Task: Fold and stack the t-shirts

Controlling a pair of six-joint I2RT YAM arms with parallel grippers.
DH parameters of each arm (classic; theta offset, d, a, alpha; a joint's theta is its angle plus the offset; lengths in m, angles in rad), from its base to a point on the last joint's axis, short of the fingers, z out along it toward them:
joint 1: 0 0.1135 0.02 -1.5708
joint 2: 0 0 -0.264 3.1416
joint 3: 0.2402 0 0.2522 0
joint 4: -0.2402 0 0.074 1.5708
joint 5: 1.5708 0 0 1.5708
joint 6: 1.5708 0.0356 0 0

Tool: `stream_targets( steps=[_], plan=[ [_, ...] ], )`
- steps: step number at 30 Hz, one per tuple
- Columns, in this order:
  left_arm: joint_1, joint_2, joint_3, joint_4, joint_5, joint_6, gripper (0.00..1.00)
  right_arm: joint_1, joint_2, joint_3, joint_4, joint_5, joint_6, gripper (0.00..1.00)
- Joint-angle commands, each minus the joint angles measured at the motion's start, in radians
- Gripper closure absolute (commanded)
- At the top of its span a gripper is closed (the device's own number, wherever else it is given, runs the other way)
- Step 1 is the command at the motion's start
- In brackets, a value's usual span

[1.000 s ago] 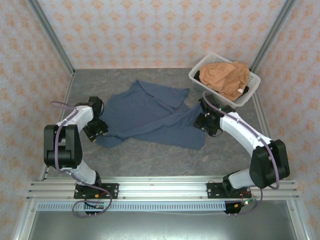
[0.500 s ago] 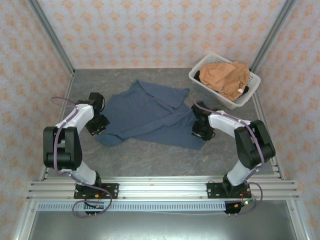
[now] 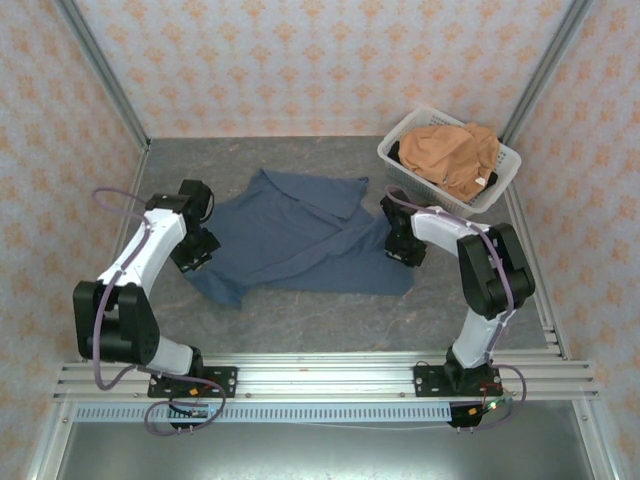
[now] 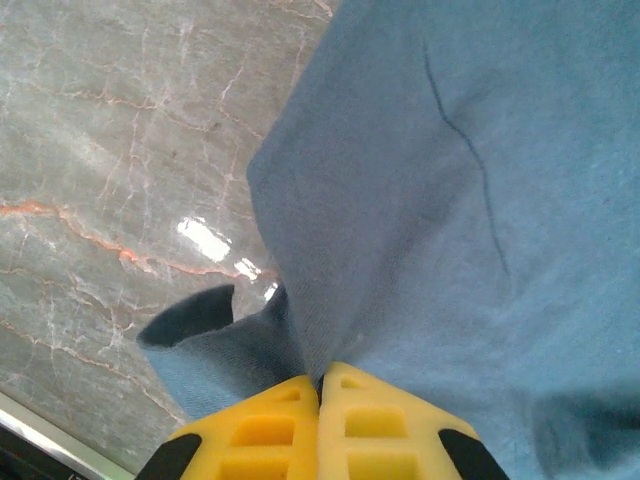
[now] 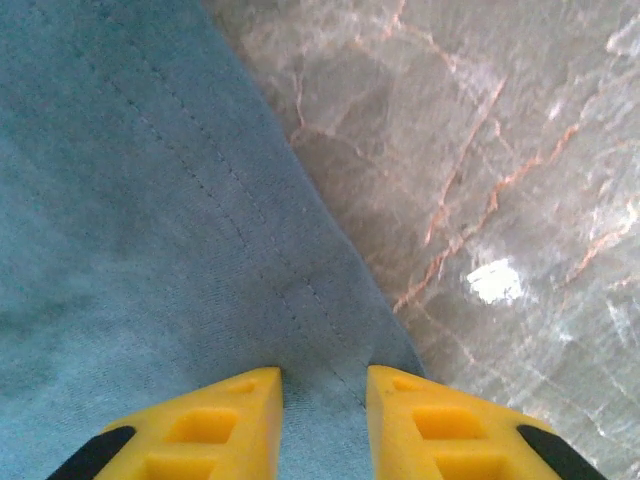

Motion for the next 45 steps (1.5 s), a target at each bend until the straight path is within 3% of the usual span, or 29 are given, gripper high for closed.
stream_targets(
  steps=[1, 5, 8, 11, 15, 18, 22, 27, 35, 38, 41, 45],
  plan=[
    [0.002, 0.137, 0.054, 0.024, -0.041, 0.012, 1.0, -0.02, 0.046, 0.047, -0.035, 0.054, -0.023, 0.73],
    [0.003, 0.32, 0.159, 0.099, -0.032, 0.053, 1.0, -0.037, 0.09, 0.105, -0.059, 0.069, -0.029, 0.73],
    [0.003, 0.395, 0.195, 0.219, 0.046, 0.104, 0.99, -0.041, 0.113, 0.141, -0.078, 0.086, -0.03, 0.73],
    [0.003, 0.395, 0.192, 0.322, 0.113, 0.158, 0.83, -0.041, 0.121, 0.157, -0.087, 0.091, -0.026, 0.73],
    [0.003, 0.278, 0.134, 0.267, 0.031, 0.167, 0.45, -0.041, 0.1, 0.149, -0.085, 0.077, -0.027, 0.73],
    [0.014, 0.098, 0.006, 0.231, -0.075, 0.157, 0.4, -0.039, 0.047, 0.127, -0.083, 0.081, -0.035, 0.73],
    [0.091, -0.019, -0.138, 0.248, -0.001, 0.153, 0.43, -0.038, -0.039, 0.095, -0.091, 0.068, -0.053, 0.72],
    [0.104, 0.057, -0.174, 0.335, 0.119, 0.197, 0.57, -0.033, -0.128, 0.062, -0.117, 0.038, -0.066, 0.71],
    [0.102, 0.205, -0.173, 0.38, 0.074, 0.211, 0.71, -0.03, -0.2, 0.026, -0.13, 0.012, -0.032, 0.71],
    [0.099, 0.227, -0.176, 0.375, 0.04, 0.208, 0.86, -0.024, -0.221, 0.016, -0.13, 0.009, -0.02, 0.71],
    [0.095, 0.166, -0.203, 0.335, -0.003, 0.179, 1.0, -0.024, -0.244, 0.001, -0.139, 0.014, -0.013, 0.71],
    [0.081, 0.015, -0.267, 0.21, -0.017, 0.041, 1.0, -0.025, -0.287, -0.033, -0.176, 0.045, 0.013, 0.7]
  ],
)
